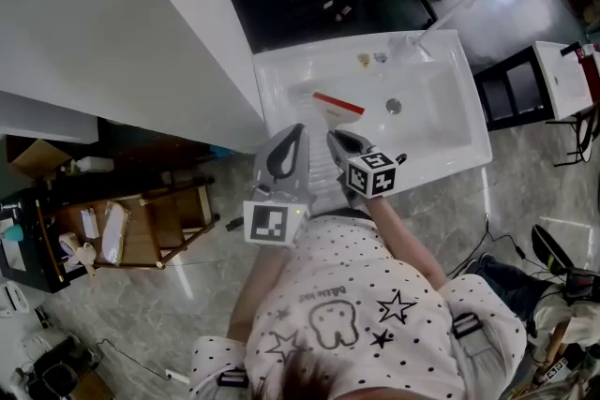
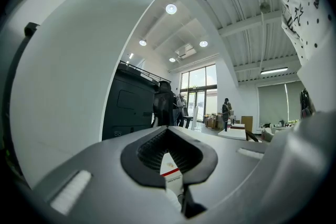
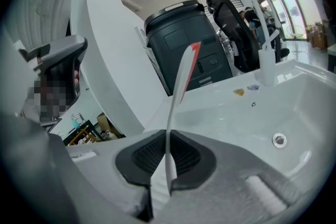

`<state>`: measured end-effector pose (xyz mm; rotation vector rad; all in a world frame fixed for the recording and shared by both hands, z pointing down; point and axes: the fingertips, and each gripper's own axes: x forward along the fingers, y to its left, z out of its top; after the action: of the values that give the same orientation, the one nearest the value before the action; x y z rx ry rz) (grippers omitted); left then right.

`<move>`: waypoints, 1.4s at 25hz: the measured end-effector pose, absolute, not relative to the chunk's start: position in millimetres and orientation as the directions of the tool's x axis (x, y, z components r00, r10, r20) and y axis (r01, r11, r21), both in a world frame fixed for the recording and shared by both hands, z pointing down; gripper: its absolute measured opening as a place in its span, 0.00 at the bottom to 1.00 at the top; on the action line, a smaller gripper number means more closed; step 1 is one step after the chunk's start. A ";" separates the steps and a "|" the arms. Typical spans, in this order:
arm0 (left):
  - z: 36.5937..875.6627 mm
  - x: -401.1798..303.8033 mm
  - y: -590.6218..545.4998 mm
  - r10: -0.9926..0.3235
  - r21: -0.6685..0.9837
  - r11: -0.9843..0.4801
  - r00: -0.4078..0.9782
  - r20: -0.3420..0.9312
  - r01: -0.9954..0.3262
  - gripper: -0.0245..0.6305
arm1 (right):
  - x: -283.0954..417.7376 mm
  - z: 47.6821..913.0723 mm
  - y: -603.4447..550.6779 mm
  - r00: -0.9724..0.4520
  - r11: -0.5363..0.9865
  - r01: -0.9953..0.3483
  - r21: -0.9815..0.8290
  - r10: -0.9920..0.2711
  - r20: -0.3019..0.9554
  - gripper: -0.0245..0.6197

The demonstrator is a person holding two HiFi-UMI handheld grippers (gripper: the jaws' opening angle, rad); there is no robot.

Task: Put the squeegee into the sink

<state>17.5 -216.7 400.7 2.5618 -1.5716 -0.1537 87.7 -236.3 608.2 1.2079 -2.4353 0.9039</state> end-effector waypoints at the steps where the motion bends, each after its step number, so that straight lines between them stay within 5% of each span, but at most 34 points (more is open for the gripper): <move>1: 401.0 16.8 -217.0 -0.893 0.165 -0.447 0.450 -0.017 -0.879 0.03 | 87.6 609.6 -236.4 -0.614 0.452 -0.789 -0.417 -0.615 0.495 0.08; 35: 401.3 15.5 -234.0 -0.908 0.153 -0.416 0.418 -0.016 -0.896 0.03 | 85.8 641.2 -243.3 -0.648 0.368 -0.757 -0.541 -0.535 0.542 0.08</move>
<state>15.5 -234.0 401.3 2.5421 -1.6255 -0.1463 85.8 -243.3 641.2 1.1455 -2.3572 1.1538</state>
